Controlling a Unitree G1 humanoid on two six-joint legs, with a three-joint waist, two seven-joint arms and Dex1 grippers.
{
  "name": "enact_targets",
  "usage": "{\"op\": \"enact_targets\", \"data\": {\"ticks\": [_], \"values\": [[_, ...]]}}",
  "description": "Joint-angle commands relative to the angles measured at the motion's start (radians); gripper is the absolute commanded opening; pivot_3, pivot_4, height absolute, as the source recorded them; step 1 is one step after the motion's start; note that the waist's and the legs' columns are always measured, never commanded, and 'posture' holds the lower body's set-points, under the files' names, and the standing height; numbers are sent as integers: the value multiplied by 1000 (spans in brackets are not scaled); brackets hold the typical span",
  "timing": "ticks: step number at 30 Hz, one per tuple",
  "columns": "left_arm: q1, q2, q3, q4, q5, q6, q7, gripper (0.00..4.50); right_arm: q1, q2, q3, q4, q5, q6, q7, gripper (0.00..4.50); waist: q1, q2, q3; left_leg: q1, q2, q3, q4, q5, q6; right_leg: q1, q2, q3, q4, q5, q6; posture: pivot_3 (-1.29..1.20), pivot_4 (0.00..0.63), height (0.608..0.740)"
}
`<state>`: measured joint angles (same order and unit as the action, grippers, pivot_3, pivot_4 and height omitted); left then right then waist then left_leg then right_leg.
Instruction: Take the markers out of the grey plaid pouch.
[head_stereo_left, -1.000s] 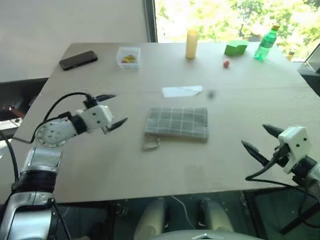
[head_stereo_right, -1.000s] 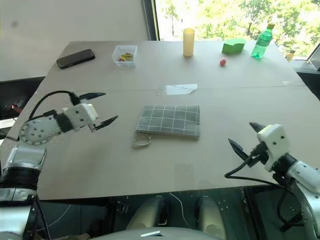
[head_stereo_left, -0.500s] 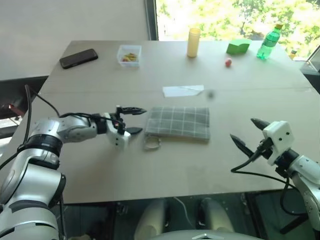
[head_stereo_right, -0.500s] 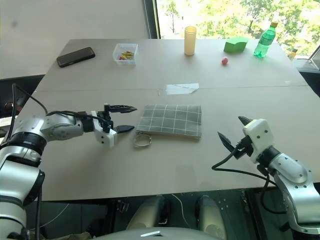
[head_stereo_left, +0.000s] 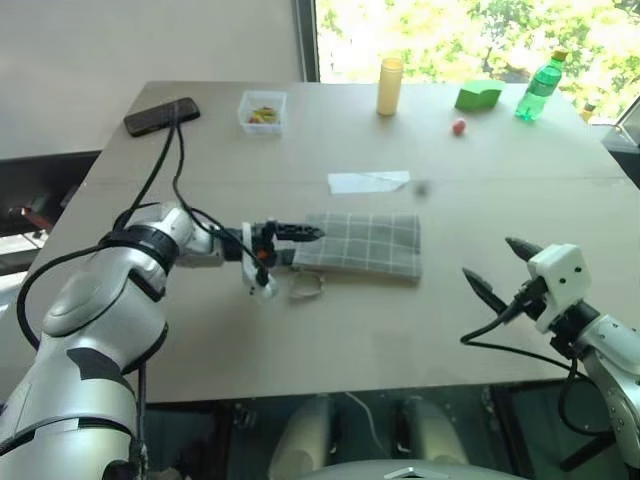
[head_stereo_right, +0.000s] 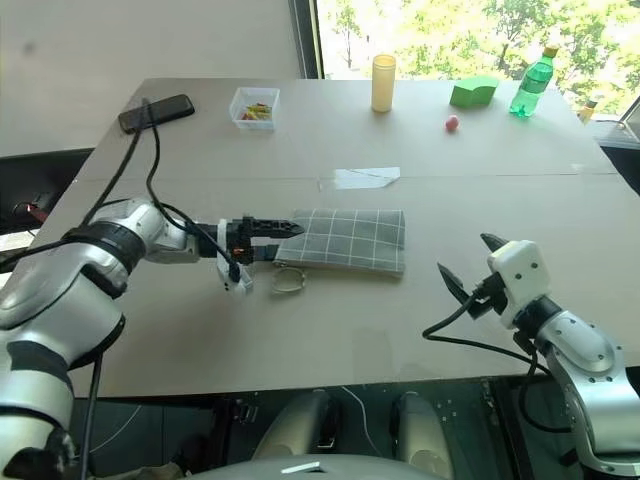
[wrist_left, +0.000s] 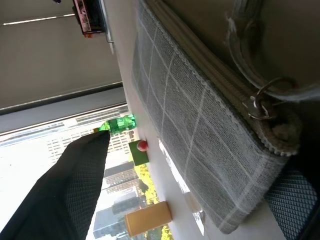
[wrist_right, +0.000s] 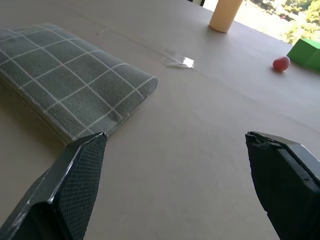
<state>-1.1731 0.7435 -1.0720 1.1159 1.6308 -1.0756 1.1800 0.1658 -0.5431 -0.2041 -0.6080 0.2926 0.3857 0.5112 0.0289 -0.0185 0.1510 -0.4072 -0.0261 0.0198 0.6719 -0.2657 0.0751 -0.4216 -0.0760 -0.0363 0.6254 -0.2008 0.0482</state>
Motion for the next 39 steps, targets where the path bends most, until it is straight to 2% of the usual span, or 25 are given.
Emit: {"op": "enact_targets", "data": {"ticks": [1,3,9,11,16,19,22,25,28,29,33,39], "values": [[-38,-40,-54,54,3,0,85,4225,-5,2,-21,-41,-2,-13,-17,4500,1,-1,0,0,0,0,0,1,-1,0,0,0,0,0,0,0,150,740],[-49,-59,-56,79,-33,-51,59,3800,-2,4,-21,-48,-9,-13,-26,4500,0,-1,0,0,0,0,0,1,-1,0,0,0,0,0,0,0,150,740],[-46,-63,57,148,-251,-234,-137,860,5,10,-15,-68,-21,-14,-49,4500,-4,-3,1,0,0,0,0,1,-2,0,0,0,0,0,0,0,150,740],[-35,-55,104,161,-336,-291,-232,74,2,16,-6,-72,-19,-13,-53,4500,-6,-3,1,0,0,0,1,1,-2,0,0,0,0,0,0,0,150,740],[-9,-58,288,220,-620,-355,-543,74,-23,16,37,-113,15,20,-37,4500,-12,-3,1,0,0,0,3,1,-2,0,0,0,1,0,0,0,150,740],[-7,-95,408,256,-809,-360,-772,74,-60,12,42,-182,54,134,-76,4500,-14,-3,1,-1,1,0,5,1,-2,0,0,0,2,0,0,0,150,740],[-3,-167,540,272,-1022,-318,-1058,74,-158,-6,43,-262,182,297,-85,4500,-14,-3,1,-3,1,-2,10,1,-1,0,0,-2,2,0,0,0,150,740],[37,-210,612,196,-1185,-245,-1285,74,-274,21,43,-286,316,423,-124,4500,-16,-3,1,-5,1,-3,14,1,-1,0,0,-3,2,1,0,0,150,740],[109,-254,669,48,-1338,-101,-1467,0,-406,102,76,-260,463,549,-202,3748,-19,-3,1,-5,2,-3,14,0,0,0,0,-2,2,1,1,0,150,740],[133,-262,680,-5,-1367,-56,-1508,0,-442,123,93,-245,479,577,-223,3356,-21,-3,1,-6,2,-3,14,0,0,0,1,-2,3,1,0,0,150,740],[225,-266,718,-206,-1459,115,-1638,0,-541,161,129,-172,492,640,-277,3356,-21,-3,1,-6,2,-4,14,0,0,-1,2,-2,4,1,0,0,150,740],[339,-259,770,-459,-1501,282,-1704,0,-629,207,196,-79,470,654,-301,3356,-18,-3,0,-6,2,-4,14,0,0,-1,2,-1,4,2,0,0,150,740]]}}
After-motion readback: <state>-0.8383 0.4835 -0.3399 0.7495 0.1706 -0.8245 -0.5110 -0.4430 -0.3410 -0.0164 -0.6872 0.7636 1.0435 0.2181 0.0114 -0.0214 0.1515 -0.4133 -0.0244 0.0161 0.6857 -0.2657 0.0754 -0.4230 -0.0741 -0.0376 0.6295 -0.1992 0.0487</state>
